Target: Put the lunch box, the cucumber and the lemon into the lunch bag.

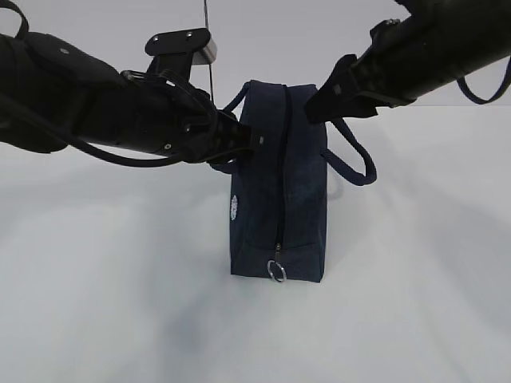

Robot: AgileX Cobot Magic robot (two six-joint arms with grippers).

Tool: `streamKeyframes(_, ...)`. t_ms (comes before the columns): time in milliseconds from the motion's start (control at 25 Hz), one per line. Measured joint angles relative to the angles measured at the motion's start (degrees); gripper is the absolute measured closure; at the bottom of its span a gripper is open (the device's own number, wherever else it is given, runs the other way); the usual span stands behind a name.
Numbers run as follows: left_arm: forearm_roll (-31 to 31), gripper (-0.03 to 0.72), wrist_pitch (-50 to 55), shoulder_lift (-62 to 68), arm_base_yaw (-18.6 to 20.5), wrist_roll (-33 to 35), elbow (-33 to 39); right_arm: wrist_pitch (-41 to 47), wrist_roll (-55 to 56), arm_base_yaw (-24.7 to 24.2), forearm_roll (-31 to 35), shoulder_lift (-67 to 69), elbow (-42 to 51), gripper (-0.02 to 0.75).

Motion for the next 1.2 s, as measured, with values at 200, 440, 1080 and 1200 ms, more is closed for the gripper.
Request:
streamKeyframes(200,0.0,0.673,0.04,0.0,0.0,0.0,0.0,0.88,0.25,0.0,0.28,-5.64,5.81,0.402)
streamKeyframes(440,0.0,0.673,0.04,0.0,0.0,0.0,0.0,0.66,-5.54,0.0,7.26,-12.53,17.29,0.402)
streamKeyframes(1080,0.0,0.673,0.04,0.0,0.0,0.0,0.0,6.6,-39.87,-0.04,26.32,-16.87,37.29,0.402)
streamKeyframes(1200,0.0,0.673,0.04,0.0,0.0,0.0,0.0,6.83,-44.23,-0.04,27.26,-16.87,38.81,0.402)
